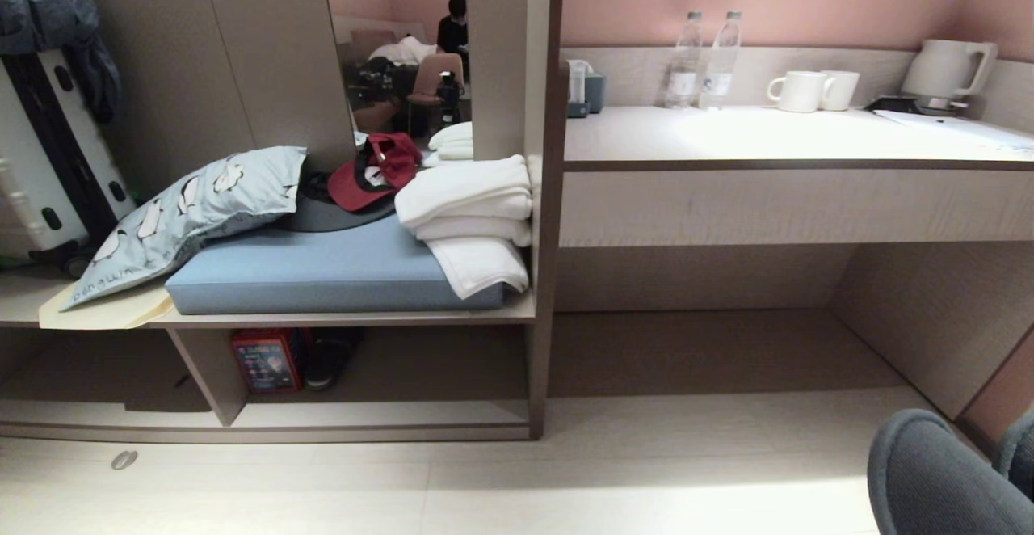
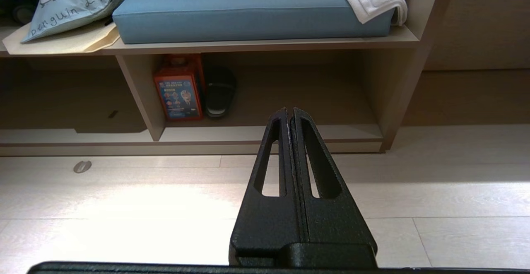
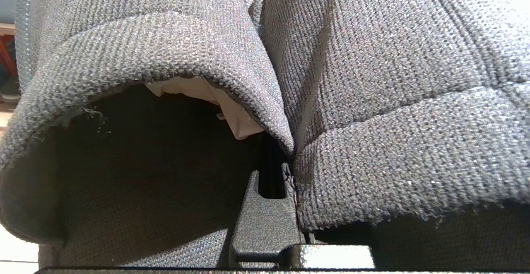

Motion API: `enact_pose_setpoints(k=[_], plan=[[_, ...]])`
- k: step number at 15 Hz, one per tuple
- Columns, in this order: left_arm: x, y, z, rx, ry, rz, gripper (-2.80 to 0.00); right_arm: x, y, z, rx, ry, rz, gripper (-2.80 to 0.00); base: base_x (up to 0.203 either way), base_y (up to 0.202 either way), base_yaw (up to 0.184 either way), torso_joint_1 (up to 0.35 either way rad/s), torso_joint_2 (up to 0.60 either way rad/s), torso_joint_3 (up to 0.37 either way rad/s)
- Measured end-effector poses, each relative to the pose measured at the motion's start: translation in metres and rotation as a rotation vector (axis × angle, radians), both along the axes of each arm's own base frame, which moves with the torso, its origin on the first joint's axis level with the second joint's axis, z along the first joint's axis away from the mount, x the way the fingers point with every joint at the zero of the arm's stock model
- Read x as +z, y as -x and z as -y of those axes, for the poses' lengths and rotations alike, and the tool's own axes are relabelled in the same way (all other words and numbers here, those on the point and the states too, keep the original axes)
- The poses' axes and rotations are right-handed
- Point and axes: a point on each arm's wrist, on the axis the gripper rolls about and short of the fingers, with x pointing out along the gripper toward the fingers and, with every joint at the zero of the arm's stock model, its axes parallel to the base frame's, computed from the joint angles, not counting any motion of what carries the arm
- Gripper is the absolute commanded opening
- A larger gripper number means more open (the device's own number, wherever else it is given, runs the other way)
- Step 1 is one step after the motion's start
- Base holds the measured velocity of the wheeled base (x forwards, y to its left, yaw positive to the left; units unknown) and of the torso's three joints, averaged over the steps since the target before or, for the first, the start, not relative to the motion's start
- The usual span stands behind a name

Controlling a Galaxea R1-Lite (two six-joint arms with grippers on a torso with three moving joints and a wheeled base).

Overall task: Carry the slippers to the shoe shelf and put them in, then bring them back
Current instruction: Place the slippers into the shoe cabinet

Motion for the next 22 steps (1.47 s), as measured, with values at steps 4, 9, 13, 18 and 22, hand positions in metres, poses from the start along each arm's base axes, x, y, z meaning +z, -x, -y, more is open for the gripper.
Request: enact_pose_setpoints(k=[4, 9, 13, 18, 22], plan=[[0.0001, 0.0, 0.0, -0.001, 0.0, 0.0, -2.8, 0.0, 0.0, 0.0, 0.0, 0.0, 0.0, -2.8, 0.0, 0.0, 0.0, 0.0, 0.0, 0.0], [-0.0001, 0.0, 0.0, 0.0, 0.0, 0.0, -2.8, 0.0, 0.0, 0.0, 0.0, 0.0, 0.0, -2.8, 0.0, 0.0, 0.0, 0.0, 0.0, 0.0], [0.0001, 0.0, 0.0, -0.001, 0.0, 0.0, -2.8, 0.0, 0.0, 0.0, 0.0, 0.0, 0.0, -2.8, 0.001, 0.078, -0.007, 0.001, 0.0, 0.003], [-0.0002, 0.0, 0.0, 0.0, -0.001, -0.001, -2.8, 0.0, 0.0, 0.0, 0.0, 0.0, 0.0, -2.8, 0.0, 0.196, -0.003, 0.005, 0.0, 0.003], [-0.0001, 0.0, 0.0, 0.0, 0.0, 0.0, -2.8, 0.0, 0.0, 0.0, 0.0, 0.0, 0.0, -2.8, 0.0, 0.195, -0.003, 0.004, 0.0, 0.003]])
